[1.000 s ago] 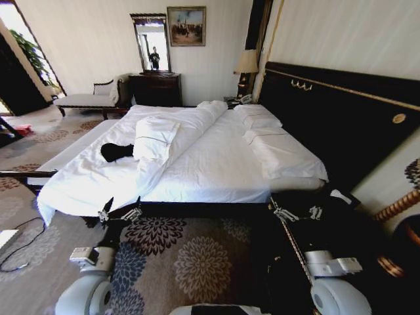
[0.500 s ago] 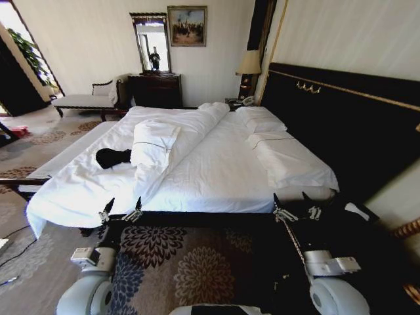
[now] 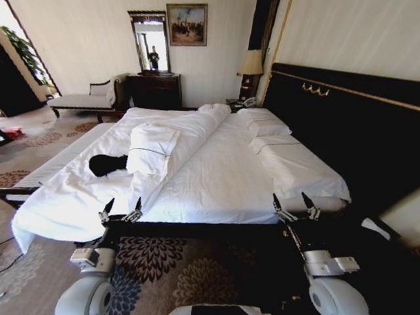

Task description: Fold the clothes on the bed.

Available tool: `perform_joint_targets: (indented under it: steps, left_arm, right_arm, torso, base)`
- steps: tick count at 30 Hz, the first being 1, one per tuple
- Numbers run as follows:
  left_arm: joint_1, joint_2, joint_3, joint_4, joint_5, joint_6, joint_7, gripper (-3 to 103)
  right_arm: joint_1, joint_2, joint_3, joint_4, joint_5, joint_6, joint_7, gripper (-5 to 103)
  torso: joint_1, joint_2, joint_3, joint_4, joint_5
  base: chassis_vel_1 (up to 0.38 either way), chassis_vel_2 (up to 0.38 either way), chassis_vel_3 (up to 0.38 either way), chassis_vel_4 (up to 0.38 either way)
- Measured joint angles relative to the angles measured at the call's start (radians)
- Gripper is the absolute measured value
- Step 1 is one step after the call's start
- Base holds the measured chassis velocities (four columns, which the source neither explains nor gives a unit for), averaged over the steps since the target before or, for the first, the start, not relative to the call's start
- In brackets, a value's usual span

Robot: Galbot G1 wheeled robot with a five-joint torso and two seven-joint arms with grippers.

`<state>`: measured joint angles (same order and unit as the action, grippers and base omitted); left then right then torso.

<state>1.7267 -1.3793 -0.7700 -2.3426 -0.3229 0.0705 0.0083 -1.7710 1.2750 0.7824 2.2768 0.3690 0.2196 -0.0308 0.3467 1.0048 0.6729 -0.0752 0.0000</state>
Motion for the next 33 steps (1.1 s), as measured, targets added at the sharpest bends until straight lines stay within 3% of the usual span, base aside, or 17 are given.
perform_joint_targets:
  steps: [33]
  left_arm:
    - [0.002,-0.008,0.004,0.002,0.008,-0.008,0.000,100]
  right_arm:
    - [0.006,0.006,0.007,-0.015,-0.007,0.018,0.009,100]
  torso:
    - [0.000,0.000,0.000,-0.0001,0.0000]
  base:
    - [-0.098,0.104,0.100,-0.101]
